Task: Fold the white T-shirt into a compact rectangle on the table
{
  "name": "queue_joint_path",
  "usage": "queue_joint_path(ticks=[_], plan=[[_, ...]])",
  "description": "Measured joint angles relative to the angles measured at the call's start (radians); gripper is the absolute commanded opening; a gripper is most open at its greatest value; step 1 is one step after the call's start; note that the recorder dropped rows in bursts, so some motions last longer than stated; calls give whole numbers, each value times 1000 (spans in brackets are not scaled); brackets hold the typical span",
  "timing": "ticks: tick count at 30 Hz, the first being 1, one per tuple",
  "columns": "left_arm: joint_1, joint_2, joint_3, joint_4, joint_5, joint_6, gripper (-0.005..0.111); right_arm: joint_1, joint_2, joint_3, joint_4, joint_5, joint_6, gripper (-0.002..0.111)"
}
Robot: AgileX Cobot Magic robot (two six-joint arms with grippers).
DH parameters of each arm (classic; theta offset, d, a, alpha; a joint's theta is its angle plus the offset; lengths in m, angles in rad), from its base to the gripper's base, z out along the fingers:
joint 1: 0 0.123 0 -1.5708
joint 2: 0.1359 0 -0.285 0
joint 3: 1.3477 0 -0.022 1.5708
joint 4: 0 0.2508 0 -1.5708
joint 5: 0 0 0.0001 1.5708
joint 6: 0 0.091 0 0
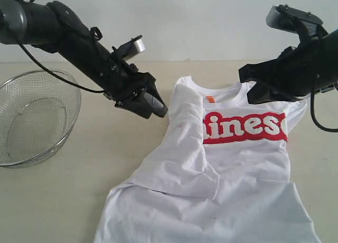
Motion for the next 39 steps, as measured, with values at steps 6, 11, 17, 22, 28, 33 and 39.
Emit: queue_joint_path(ticks=[6,11,17,22,28,33,39], plan=[[12,0,0,-18,-155,37,54,0,0,0,0,0,0,0],[12,19,0,-65,-196,44,54,0,0,0,0,0,0,0],[12,146,-44,-186,-241,109,54,0,0,0,4,8,-2,0],[12,200,-84,-275,-241,194,54,0,0,0,6,10,-4,0],[12,241,-89,-284,-246,203,54,0,0,0,11,10,-10,0],[12,252,-89,-291,-258,207,54,0,0,0,11,8,-14,0],[10,252,-89,-306,-271,217,54,0,0,0,11,4,-15,0]])
